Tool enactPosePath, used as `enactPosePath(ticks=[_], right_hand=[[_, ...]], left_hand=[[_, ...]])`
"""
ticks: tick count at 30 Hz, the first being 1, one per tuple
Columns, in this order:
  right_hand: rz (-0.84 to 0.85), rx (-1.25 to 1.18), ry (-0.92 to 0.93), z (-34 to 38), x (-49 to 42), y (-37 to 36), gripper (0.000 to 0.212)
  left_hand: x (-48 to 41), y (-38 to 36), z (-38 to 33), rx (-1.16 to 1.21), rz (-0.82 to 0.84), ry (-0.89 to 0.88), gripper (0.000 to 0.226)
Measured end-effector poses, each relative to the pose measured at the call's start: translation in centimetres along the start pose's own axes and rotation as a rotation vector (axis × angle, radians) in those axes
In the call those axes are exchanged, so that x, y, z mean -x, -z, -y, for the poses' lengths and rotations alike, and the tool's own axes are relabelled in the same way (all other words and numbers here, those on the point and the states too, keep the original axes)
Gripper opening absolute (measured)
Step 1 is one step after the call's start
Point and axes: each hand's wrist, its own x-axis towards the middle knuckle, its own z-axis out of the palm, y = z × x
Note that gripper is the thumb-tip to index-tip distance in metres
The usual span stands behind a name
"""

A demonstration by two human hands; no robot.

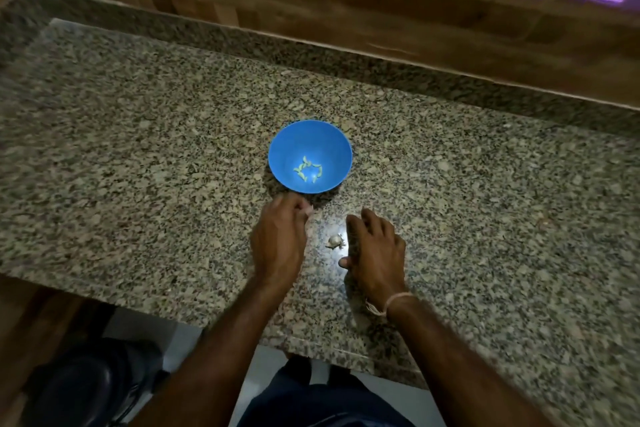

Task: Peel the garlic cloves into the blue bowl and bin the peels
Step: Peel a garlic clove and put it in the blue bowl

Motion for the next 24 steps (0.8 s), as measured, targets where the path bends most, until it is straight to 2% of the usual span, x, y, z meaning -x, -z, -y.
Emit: enactPosePath(ticks=[3, 6, 8, 10, 12, 15, 18, 21, 23, 24], right_hand=[[0.002, -0.015, -0.015, 0.1, 0.0, 0.0, 0.084], [-0.002, -0.027, -0.029, 0.0, 0.0, -0.1, 0.085], [-0.014, -0.048, -0.03, 0.0, 0.0, -0.1, 0.085], [-0.023, -0.066, -0.045, 0.1, 0.0, -0.2, 0.084], [-0.036, -0.085, -0.059, 0.1, 0.0, -0.4, 0.085], [-0.053, -0.11, -0.06, 0.0, 0.0, -0.5, 0.086], [-0.094, -0.129, -0.035, -0.1, 0.0, -0.7, 0.085], [-0.109, -0.143, -0.007, -0.4, 0.2, -0.6, 0.084], [-0.098, -0.189, 0.008, -0.9, 0.1, -0.7, 0.078], [-0.093, -0.331, 0.004, -1.4, 0.2, -0.7, 0.07]], left_hand=[[-4.7, 0.2, -1.2, -0.052, -0.026, -0.002, 0.004], [-7.7, -0.1, -1.2, -0.11, 0.04, 0.011, 0.014], [-7.7, 0.3, -1.1, -0.097, 0.022, -0.012, 0.02], [-5.9, 0.3, -0.8, -0.043, -0.001, -0.088, 0.015], [-2.7, -0.5, -0.3, 0.035, 0.094, -0.151, 0.012], [0.8, -2.7, 0.7, 0.108, 0.34, -0.19, 0.027], [1.3, -4.7, 1.1, 0.047, 0.396, -0.203, 0.016], [1.4, -5.4, 0.9, 0.157, 0.357, -0.08, 0.011], [1.6, -4.9, 0.2, 0.48, 0.391, 0.213, 0.012], [1.8, -4.6, -0.4, 0.682, 0.423, 0.391, 0.014]])
